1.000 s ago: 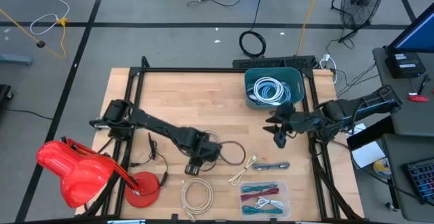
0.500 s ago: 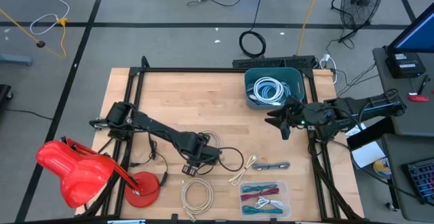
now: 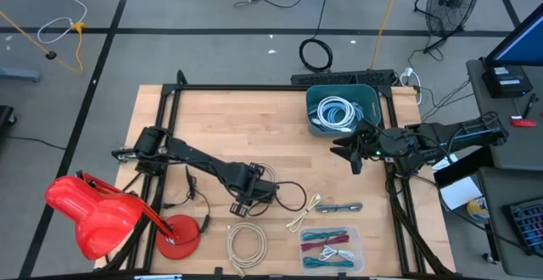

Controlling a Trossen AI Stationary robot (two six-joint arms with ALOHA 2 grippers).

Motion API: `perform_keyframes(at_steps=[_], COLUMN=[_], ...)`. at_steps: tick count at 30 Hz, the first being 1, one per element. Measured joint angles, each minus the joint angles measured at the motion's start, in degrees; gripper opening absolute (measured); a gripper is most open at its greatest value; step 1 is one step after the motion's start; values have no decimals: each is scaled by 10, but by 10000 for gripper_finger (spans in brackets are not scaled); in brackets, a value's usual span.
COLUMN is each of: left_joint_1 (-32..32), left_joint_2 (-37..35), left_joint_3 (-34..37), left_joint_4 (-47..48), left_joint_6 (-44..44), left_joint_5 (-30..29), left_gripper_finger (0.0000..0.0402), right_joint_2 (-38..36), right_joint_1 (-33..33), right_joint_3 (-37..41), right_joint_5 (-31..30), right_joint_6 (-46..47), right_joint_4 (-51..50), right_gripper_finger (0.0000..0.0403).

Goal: Pick & Place USB Port
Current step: Put the top brown HDMI cable into the blue bin

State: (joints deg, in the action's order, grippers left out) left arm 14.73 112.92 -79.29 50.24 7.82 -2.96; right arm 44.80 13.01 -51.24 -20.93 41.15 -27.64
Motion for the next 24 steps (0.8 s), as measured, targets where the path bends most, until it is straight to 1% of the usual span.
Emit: perform_keyframes(at_steps=[7, 13, 18, 21, 24], left_joint_1=[-10, -11, -6, -5, -6], left_joint_2=[18, 30, 30, 30, 30], left_joint_3=[0, 0, 0, 0, 0], left_joint_4=[-11, -7, -18, -17, -17], left_joint_6=[-4, -5, -24, -41, -57], left_joint_5=[2, 24, 18, 15, 12], left_gripper_finger=[145, 145, 143, 120, 75], right_joint_2=[0, 0, 0, 0, 0], right_joint_1=[-1, -1, -1, -1, -1], right_joint_3=[0, 0, 0, 0, 0], right_joint_5=[2, 4, 16, 16, 16], right_joint_6=[1, 2, 2, 2, 6], right_joint_4=[0, 0, -1, -1, -1], right_gripper_finger=[155, 155, 155, 155, 155])
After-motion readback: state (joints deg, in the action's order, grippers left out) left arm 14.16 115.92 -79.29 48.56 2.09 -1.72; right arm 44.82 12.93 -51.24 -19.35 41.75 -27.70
